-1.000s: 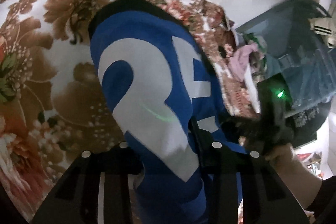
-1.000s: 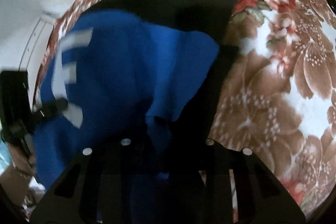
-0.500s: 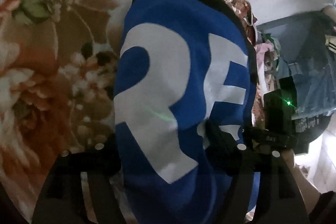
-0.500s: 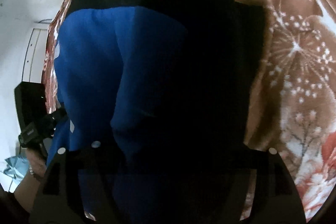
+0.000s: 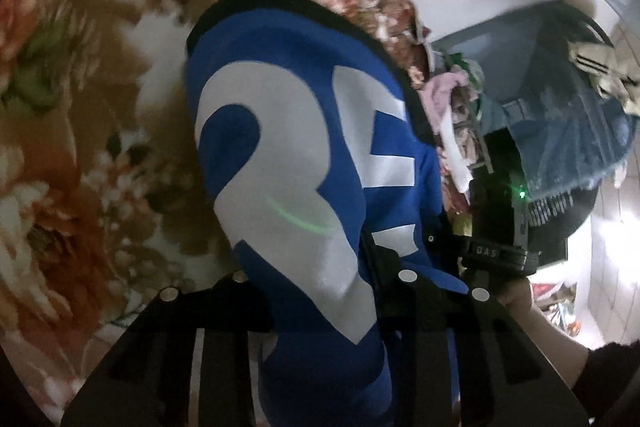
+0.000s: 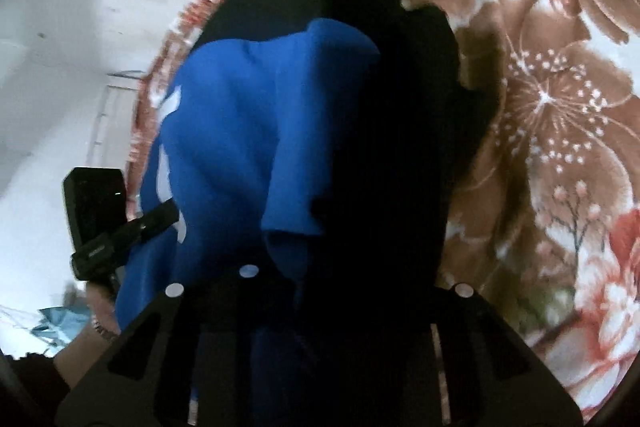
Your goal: Fold large clothes
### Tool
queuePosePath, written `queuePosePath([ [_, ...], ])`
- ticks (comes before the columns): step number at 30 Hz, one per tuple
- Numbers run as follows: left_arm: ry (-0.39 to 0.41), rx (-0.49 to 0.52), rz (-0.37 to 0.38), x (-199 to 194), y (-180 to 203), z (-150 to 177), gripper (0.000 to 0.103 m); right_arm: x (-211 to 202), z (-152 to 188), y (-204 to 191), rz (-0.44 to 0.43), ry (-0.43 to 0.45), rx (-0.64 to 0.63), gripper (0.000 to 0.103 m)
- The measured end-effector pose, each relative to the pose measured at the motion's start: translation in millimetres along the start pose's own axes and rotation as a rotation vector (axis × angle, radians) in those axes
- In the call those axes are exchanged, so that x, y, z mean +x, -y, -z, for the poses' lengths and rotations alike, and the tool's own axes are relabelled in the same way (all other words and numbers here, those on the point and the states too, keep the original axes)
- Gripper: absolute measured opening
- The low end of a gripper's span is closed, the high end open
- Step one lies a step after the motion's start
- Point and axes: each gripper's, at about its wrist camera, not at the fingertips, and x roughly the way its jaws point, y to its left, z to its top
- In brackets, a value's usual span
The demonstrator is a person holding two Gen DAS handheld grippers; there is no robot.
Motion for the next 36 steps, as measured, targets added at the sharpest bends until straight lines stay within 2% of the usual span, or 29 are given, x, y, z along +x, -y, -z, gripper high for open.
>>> queuePosePath([
  [7,-0.004,0.12,0.036,-19,88,7,0.03,-101,35,10,-0.132,0.087,-0.04,0.023],
  [11,-0.063,0.198,0.086,6,147,16,0.03,-172,61,45,-0.146,0.132,-0.013,0.023],
  [17,-0.182,0.295,0.218,92,241,40,0.03,-288,110,111,-0.098,0.246,0.075,0.023],
  [24,-0.38,0.506,0.388,210,378,60,0.03,-441,215,190,-0.016,0.491,0.258,0.023],
  [26,-0.452,0.586,0.45,259,426,67,0.03,-479,244,216,0.022,0.576,0.31,0.023],
  [30,-0.57,0.702,0.545,343,506,91,0.03,-533,298,260,0.091,0.727,0.408,0.024],
  [32,-0.608,0.748,0.58,370,530,102,0.031,-554,316,278,0.131,0.791,0.418,0.024],
  [34,-0.648,0.783,0.614,400,549,109,0.031,-564,331,302,0.134,0.834,0.437,0.024],
  [36,-0.698,0.803,0.624,426,555,113,0.031,-561,333,324,0.15,0.832,0.447,0.024],
])
